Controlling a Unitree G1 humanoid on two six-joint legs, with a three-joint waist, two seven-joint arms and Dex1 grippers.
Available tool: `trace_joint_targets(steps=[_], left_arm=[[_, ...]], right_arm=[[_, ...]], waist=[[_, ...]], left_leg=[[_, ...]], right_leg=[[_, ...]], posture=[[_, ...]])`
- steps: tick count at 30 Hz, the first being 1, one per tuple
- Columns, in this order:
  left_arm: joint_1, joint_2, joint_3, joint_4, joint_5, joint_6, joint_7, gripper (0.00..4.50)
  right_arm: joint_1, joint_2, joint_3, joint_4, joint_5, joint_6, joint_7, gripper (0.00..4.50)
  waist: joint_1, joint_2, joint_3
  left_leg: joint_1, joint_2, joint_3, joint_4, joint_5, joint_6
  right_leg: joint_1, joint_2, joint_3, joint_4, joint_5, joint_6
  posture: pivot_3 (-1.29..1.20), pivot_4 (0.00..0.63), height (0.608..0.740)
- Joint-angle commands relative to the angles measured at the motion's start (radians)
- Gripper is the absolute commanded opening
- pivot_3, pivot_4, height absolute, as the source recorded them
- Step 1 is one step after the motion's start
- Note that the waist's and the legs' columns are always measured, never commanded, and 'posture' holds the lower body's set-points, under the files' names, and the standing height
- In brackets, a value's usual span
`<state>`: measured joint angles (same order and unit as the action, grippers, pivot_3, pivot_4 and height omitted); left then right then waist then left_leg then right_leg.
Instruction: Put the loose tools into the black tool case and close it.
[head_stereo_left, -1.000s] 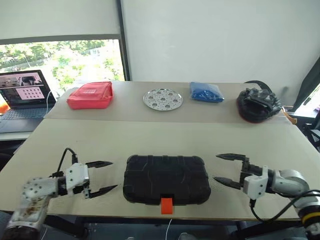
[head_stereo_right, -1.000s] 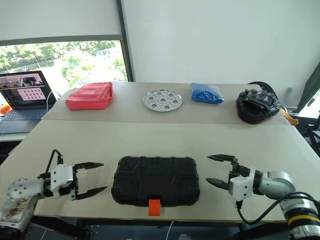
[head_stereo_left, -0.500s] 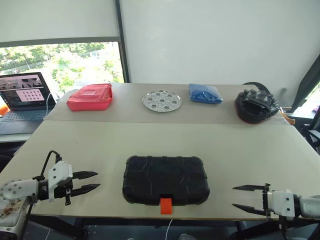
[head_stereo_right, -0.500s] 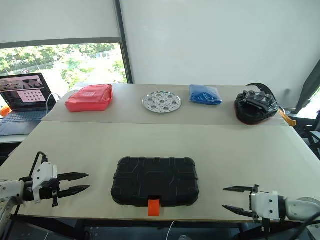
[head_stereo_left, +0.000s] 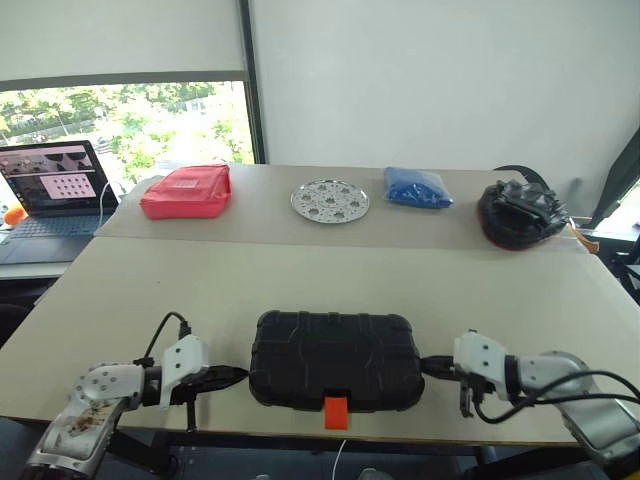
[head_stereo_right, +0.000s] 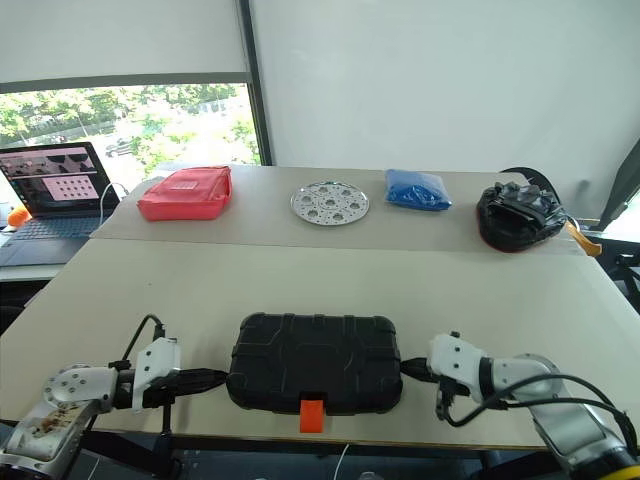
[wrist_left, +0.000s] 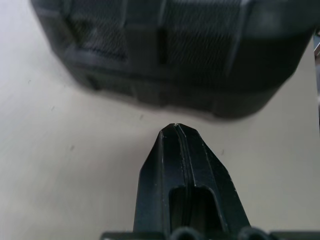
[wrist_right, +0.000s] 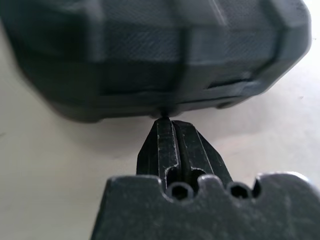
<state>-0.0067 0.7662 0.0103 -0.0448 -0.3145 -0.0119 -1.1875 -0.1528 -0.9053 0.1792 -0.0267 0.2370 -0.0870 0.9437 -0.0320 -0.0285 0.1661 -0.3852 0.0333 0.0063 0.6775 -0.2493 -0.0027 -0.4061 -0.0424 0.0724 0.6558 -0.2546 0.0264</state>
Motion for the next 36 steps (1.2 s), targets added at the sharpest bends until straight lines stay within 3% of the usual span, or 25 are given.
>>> trace_joint_targets(steps=[1,10,15,21,26,28,31,36], left_arm=[[0.003,-0.025,-0.020,-0.092,-0.034,0.027,0.008,0.00],[0.025,-0.099,-0.046,-0.169,-0.027,0.074,0.070,0.00],[0.030,-0.114,-0.039,-0.195,-0.029,0.100,0.100,0.00],[0.043,0.029,0.085,-0.200,-0.206,0.264,-0.041,0.00],[-0.090,0.141,0.106,-0.184,-0.378,0.488,-0.141,0.00],[-0.190,0.127,0.089,-0.164,-0.407,0.546,-0.133,0.00],[-0.370,0.055,0.027,-0.108,-0.398,0.612,-0.080,0.00],[-0.580,-0.058,-0.144,-0.023,-0.260,0.627,-0.027,0.00]], right_arm=[[-0.103,0.052,-0.002,0.041,-0.044,0.022,0.005,0.09],[-0.386,0.252,0.008,0.260,-0.185,0.242,-0.130,0.09],[-0.417,0.291,-0.010,0.275,-0.250,0.307,-0.205,0.09],[-0.298,0.162,-0.118,0.187,-0.206,0.163,-0.131,0.09],[-0.059,0.043,-0.234,-0.015,0.025,0.179,0.121,0.09],[0.062,-0.004,-0.265,-0.142,0.140,0.255,0.222,0.09],[0.205,-0.036,-0.275,-0.306,0.190,0.313,0.244,0.09],[0.240,0.026,-0.202,-0.494,0.201,0.424,0.129,0.09]], waist=[[-0.003,0.000,0.000],[-0.006,0.000,0.000],[-0.011,0.000,0.000],[-0.004,0.000,0.000],[0.008,0.000,0.001],[0.012,0.000,0.001],[0.013,0.000,0.001],[0.001,-0.003,0.002]], left_leg=[[0.000,0.000,0.000,0.000,0.000,0.000],[-0.001,0.000,0.000,0.000,0.000,0.000],[-0.002,0.000,-0.001,-0.001,0.000,0.000],[-0.004,-0.001,-0.002,-0.001,0.000,0.000],[-0.005,-0.001,-0.002,-0.001,0.000,0.000],[-0.004,-0.001,-0.003,-0.001,0.000,0.001],[-0.002,-0.001,-0.003,0.000,0.000,0.000],[-0.001,-0.001,-0.003,0.002,0.000,0.000]], right_leg=[[0.000,0.000,0.000,0.000,0.000,0.000],[-0.001,0.000,0.000,0.000,0.000,0.000],[-0.002,0.000,-0.001,0.001,0.000,-0.001],[-0.003,-0.001,-0.002,0.000,0.000,0.000],[-0.004,-0.001,-0.002,-0.001,0.000,0.001],[-0.002,0.000,-0.003,-0.001,-0.001,0.001],[0.000,0.000,-0.003,-0.001,-0.003,0.006],[0.002,0.002,-0.002,0.000,-0.005,0.008]], posture=[[0.00,0.150,0.740],[0.00,0.150,0.740],[0.00,0.150,0.740],[0.00,0.150,0.740],[0.00,0.150,0.740],[0.00,0.150,0.740],[0.00,0.150,0.740],[0.00,0.150,0.740]])
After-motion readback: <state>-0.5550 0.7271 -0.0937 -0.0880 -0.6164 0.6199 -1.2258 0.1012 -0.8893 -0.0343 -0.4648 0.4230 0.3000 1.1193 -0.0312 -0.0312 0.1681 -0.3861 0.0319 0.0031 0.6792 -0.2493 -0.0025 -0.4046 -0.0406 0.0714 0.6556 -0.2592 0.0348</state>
